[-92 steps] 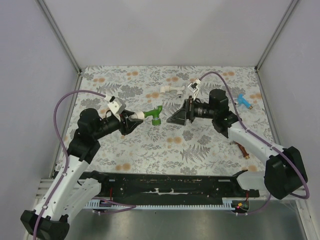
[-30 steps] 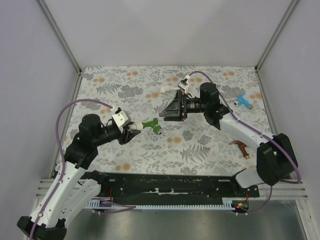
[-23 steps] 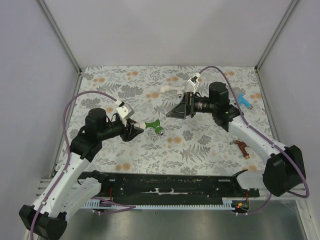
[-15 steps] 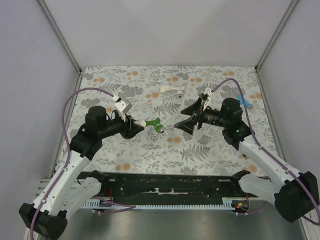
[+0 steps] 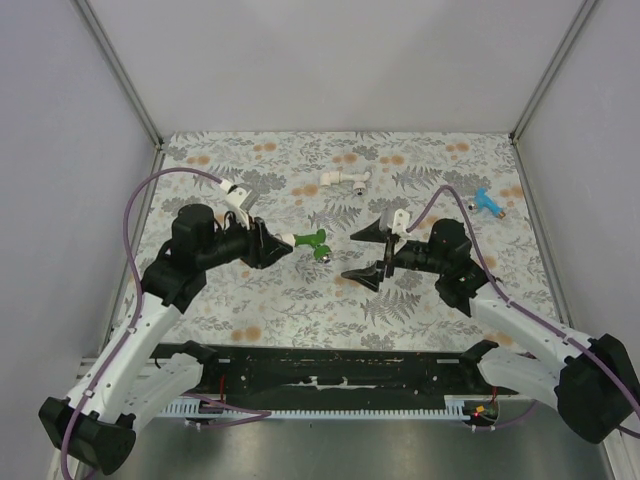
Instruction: Install the water faucets
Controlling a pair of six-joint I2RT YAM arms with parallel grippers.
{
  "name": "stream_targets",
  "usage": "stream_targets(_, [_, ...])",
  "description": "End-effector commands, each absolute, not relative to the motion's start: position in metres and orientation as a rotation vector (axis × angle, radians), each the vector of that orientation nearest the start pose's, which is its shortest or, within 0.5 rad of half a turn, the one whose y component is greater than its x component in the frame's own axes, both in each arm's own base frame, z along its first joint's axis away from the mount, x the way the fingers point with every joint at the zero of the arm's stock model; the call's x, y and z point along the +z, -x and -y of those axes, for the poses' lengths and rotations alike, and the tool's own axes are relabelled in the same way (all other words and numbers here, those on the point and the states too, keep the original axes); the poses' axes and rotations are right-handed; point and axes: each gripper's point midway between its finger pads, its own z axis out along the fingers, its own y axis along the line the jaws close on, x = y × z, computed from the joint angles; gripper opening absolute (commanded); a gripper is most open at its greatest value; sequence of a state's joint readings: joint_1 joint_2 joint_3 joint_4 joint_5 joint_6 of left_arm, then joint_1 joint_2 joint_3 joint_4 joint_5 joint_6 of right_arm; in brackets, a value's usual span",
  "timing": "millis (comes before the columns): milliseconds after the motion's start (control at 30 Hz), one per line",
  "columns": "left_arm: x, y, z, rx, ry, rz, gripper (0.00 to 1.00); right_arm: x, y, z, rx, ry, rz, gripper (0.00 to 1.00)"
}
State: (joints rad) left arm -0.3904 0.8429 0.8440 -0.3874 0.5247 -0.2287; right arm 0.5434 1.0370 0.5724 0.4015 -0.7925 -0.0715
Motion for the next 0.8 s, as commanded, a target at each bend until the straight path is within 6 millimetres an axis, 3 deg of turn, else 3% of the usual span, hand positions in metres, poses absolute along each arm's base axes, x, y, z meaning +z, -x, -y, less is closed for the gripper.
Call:
stream_targets(0, [0.294, -0.226, 0.202, -0.96, -0.48, -1.83, 0.02, 0.253, -0.225, -0.288, 0.881, 1.105, -1.184, 0.98])
stream_targets(567, [0.301, -0.224, 0.204, -0.99, -0.471, -1.837, 0.02, 0.25, -0.239, -0.321, 0.531, 1.228, -1.12, 0.98])
stream_targets(767, [0.304, -0.221, 0.206, -1.014, -0.473, -1.833, 0.02, 0.254, -0.241, -0.333, 0.517, 1.247, -1.088, 0.94])
